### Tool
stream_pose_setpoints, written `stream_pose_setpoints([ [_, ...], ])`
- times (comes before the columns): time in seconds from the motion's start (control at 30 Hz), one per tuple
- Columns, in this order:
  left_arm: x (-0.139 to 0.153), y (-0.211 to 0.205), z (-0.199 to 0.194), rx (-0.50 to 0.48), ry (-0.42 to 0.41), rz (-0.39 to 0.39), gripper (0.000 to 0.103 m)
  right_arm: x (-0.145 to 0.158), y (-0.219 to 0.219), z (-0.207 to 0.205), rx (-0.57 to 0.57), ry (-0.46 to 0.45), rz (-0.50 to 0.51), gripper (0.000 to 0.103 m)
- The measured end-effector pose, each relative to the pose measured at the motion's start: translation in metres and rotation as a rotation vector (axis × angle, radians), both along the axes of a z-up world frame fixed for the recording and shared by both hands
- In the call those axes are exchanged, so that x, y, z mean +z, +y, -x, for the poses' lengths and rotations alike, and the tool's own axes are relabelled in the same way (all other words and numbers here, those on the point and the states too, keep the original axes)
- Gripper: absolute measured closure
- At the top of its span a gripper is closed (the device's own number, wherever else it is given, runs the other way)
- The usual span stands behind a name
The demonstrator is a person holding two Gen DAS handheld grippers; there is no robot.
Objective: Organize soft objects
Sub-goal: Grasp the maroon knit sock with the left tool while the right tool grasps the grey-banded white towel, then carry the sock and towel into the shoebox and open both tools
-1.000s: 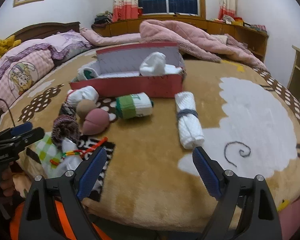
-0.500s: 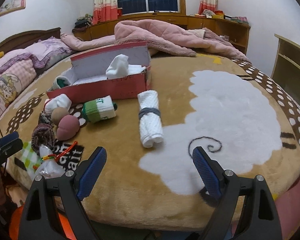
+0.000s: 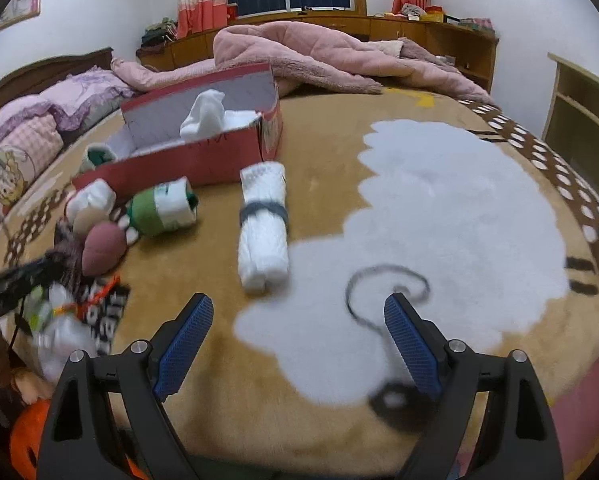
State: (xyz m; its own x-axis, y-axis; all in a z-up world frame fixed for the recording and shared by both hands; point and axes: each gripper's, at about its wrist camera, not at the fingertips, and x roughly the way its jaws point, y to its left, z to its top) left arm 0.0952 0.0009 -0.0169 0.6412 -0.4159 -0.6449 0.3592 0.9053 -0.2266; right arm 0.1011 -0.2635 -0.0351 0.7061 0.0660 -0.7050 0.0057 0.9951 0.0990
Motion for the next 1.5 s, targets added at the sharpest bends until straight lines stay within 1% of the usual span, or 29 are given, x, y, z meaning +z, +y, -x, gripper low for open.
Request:
stream_pose_setpoints([
  [0.1,0.001,0.009,0.002,0.029,-0.003,0.039,0.089,0.000,0.006,-0.028,0.066,0.013,-0.024,0.014],
  [0.17,0.000,0.015,0.001,0.043,0.003,0.062,0.089,-0.003,0.012,-0.045,0.088,0.009,-0.011,0.014],
  [0.2,0.000,0.016,0.001,0.044,0.005,0.070,0.089,-0.006,0.014,-0.052,0.089,0.001,-0.006,0.018],
  [0.27,-0.002,0.018,-0.001,0.047,0.016,0.084,0.089,-0.013,0.017,-0.063,0.089,0.001,-0.006,0.059],
  [0.3,-0.002,0.018,-0.002,0.054,0.021,0.084,0.089,-0.015,0.018,-0.064,0.069,0.003,0.029,0.075],
  [0.4,-0.006,0.019,-0.006,0.048,0.060,0.116,0.089,-0.013,0.026,-0.064,0.068,-0.003,0.069,0.077],
  [0.47,-0.008,0.017,-0.007,0.042,0.081,0.121,0.091,-0.013,0.024,-0.063,0.058,0.000,0.060,0.077],
  [0.57,-0.008,0.019,-0.007,0.051,0.091,0.132,0.092,-0.010,0.022,-0.057,0.046,0.018,0.031,0.078],
  [0.63,-0.006,0.018,-0.005,0.047,0.091,0.117,0.093,-0.005,0.021,-0.052,0.051,0.031,0.012,0.078],
  [0.73,0.000,0.017,-0.001,0.063,0.098,0.093,0.093,0.007,0.023,-0.041,0.070,0.016,-0.019,0.078],
  [0.83,0.003,0.013,0.000,0.081,0.112,0.049,0.093,0.021,0.031,-0.029,0.123,0.019,-0.049,0.078],
  [0.93,0.009,0.013,0.005,0.085,0.130,0.052,0.093,0.032,0.045,-0.017,0.175,0.004,-0.028,0.077],
  [1.0,0.020,0.012,0.014,0.060,0.103,0.070,0.093,0.037,0.053,-0.012,0.204,-0.013,-0.030,0.077],
  [1.07,0.033,0.012,0.022,0.024,0.056,0.107,0.093,0.042,0.056,-0.010,0.235,-0.026,-0.077,0.077],
  [1.13,0.043,0.013,0.028,0.014,0.000,0.125,0.093,0.045,0.056,-0.009,0.269,-0.044,-0.125,0.077],
  [1.2,0.048,0.015,0.030,0.012,-0.030,0.143,0.093,0.047,0.059,-0.008,0.287,-0.050,-0.149,0.077],
  [1.27,0.051,0.017,0.030,0.018,-0.044,0.160,0.093,0.047,0.063,-0.007,0.300,-0.050,-0.147,0.077],
  [1.37,0.052,0.019,0.027,0.034,-0.050,0.147,0.093,0.044,0.067,-0.009,0.306,-0.040,-0.143,0.077],
  [1.5,0.052,0.019,0.024,0.042,-0.048,0.150,0.093,0.043,0.068,-0.010,0.306,-0.037,-0.144,0.077],
])
